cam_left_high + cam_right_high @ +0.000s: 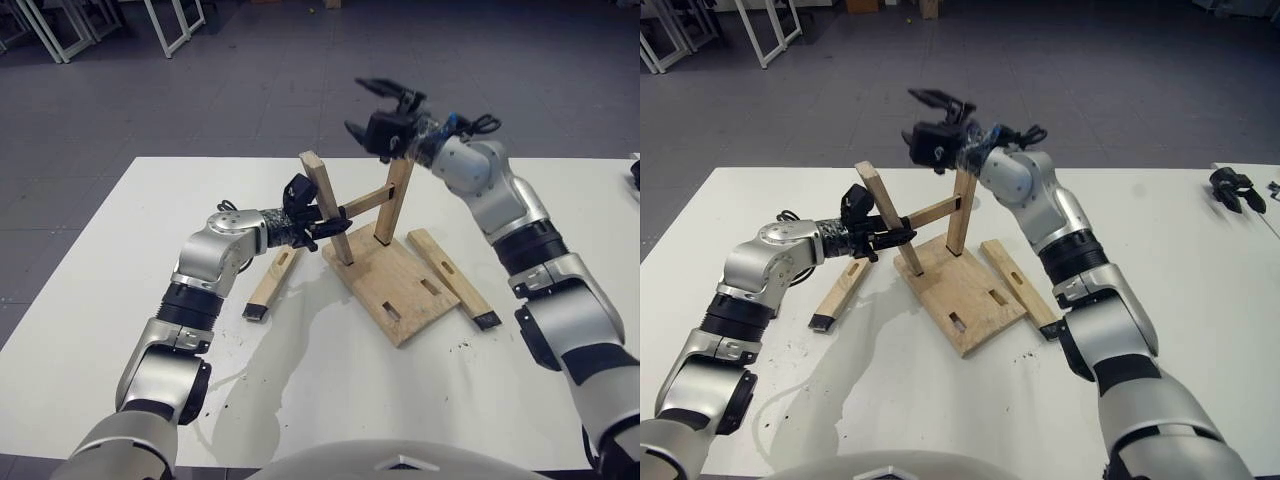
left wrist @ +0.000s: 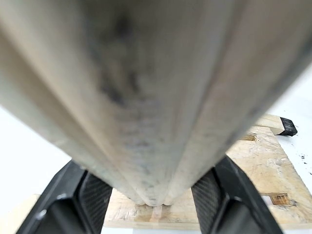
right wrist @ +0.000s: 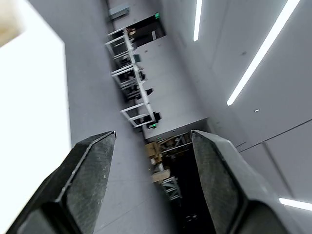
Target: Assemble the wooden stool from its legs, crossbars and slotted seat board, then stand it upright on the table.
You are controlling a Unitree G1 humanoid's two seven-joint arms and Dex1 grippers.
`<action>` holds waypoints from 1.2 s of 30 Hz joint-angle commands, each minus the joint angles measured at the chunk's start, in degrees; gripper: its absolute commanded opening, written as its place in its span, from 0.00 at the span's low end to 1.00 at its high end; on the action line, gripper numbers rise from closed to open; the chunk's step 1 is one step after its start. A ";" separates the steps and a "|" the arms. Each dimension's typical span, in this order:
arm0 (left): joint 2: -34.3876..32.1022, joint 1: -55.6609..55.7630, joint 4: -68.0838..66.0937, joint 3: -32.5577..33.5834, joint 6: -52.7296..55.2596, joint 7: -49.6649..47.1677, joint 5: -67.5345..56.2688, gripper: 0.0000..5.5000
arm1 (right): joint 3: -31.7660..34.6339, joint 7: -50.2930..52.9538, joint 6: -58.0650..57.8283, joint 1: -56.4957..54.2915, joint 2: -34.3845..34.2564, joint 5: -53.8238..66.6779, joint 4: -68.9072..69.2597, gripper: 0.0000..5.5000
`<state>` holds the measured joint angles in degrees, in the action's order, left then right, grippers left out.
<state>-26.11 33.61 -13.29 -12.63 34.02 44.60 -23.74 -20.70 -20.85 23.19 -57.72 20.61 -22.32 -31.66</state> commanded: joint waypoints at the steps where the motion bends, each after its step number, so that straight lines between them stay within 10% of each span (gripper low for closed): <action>1: -1.77 -5.07 -4.89 -5.47 8.49 -0.99 5.78 0.37 | -2.91 -4.28 -2.06 2.33 -0.85 -1.83 -2.54 0.52; 8: -1.79 -5.66 -3.97 -6.56 9.23 -1.07 5.83 0.37 | -11.18 -10.21 -0.35 11.99 1.04 -7.12 -7.84 0.52; 28: -1.88 -0.54 1.67 1.20 7.46 -1.56 2.23 0.37 | 7.35 -2.13 -8.27 11.33 1.33 4.43 12.13 0.52; 36: -5.75 -3.12 12.64 3.79 4.31 0.87 3.81 0.58 | 10.84 -5.32 -12.19 18.90 4.67 8.60 21.52 0.52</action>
<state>-28.31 32.96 -4.77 -10.31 37.16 44.40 -19.97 -12.11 -24.21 12.55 -42.52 23.18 -16.24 -14.31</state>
